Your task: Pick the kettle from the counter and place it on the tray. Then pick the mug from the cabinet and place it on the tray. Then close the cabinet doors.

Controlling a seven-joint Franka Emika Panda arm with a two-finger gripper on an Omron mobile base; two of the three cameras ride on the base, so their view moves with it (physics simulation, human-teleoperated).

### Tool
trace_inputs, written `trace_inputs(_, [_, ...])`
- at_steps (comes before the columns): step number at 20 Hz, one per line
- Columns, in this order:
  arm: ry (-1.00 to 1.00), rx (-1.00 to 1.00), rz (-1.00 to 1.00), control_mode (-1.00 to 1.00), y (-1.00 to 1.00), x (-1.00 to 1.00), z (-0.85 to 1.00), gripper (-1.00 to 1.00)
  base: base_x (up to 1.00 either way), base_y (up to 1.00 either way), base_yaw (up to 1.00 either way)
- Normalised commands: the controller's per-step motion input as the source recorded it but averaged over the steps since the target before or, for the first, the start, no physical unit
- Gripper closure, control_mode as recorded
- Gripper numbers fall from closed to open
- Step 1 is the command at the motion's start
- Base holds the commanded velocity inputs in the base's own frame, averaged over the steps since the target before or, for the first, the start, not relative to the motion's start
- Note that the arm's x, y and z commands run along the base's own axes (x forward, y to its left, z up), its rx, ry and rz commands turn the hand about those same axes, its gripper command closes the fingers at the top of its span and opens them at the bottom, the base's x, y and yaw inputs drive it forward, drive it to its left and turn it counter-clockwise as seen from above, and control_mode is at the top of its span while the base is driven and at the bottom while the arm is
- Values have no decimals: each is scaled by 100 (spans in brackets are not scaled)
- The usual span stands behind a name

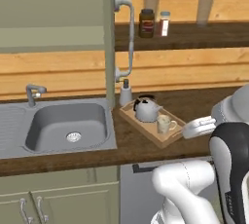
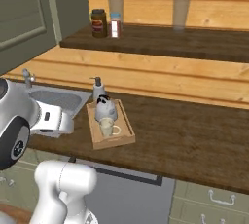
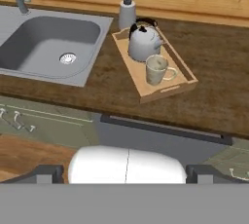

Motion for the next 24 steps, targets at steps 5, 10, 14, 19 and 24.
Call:
trace_inputs(5, [0,0,0,100,0,0,0,-100,-54,98,7])
trace_inputs(10, [0,0,0,100,0,0,0,-100,-33,100,2])
trace_inputs(14, [0,0,0,100,0,0,0,-100,4,97,-9])
trace_inputs(19, [0,0,0,100,0,0,0,-100,31,53,-17])
trace_inputs(24, [0,0,0,100,0,0,0,-100,31,30,-12])
